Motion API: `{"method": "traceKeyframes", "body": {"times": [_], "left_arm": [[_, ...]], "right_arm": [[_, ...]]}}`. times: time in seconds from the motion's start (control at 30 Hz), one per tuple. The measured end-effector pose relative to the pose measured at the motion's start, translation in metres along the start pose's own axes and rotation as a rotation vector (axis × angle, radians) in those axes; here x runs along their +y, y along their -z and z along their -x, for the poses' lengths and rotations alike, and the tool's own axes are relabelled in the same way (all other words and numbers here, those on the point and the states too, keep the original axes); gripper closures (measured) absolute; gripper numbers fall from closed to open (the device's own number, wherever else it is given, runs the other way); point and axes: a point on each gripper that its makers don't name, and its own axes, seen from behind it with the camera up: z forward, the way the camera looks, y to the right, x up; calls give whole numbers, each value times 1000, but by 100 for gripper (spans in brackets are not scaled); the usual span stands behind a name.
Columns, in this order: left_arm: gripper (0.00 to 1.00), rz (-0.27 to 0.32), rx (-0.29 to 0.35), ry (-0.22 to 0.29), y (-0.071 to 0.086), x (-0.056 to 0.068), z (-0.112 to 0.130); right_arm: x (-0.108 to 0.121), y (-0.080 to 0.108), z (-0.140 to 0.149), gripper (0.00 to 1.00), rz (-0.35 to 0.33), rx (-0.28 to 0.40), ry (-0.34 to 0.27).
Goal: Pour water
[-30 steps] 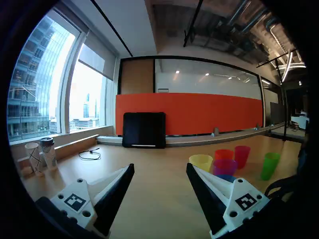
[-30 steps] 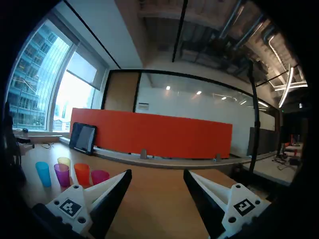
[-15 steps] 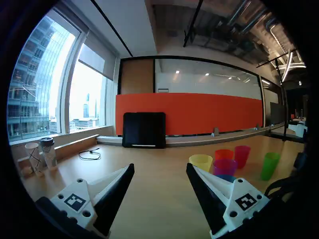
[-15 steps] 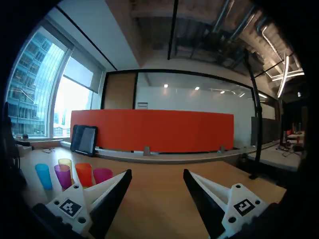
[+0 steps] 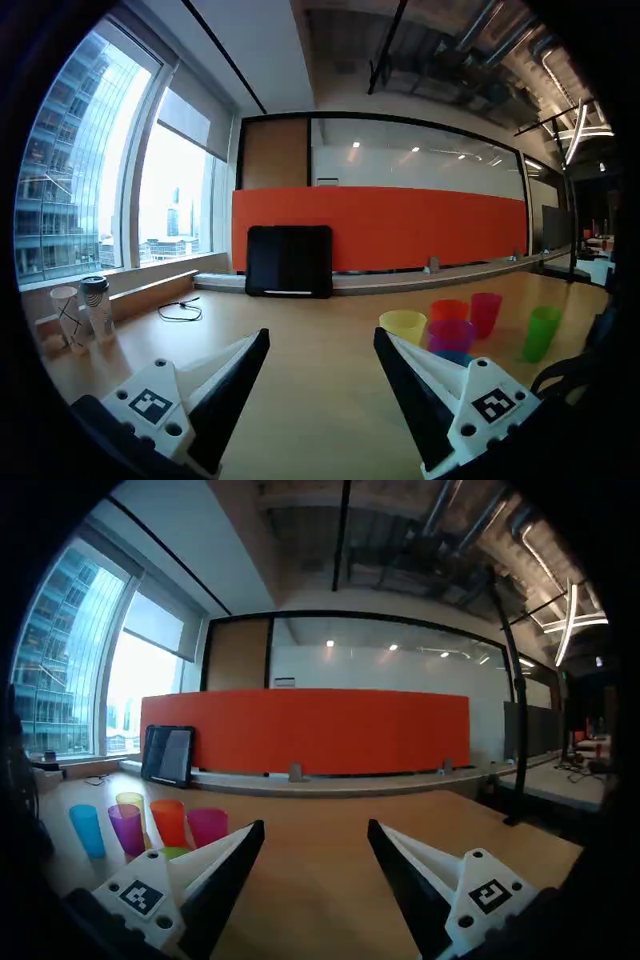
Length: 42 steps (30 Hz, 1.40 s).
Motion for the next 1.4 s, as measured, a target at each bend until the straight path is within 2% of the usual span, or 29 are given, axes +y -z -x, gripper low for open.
{"method": "traceKeyframes", "body": {"times": [0.7,1.4], "left_arm": [[3,0,0,0,0,1,0],[3,0,0,0,0,1,0]], "right_arm": [[4,-1,16,0,14,-28,-3],[4,-1,15,0,7,-32,-10]]}}
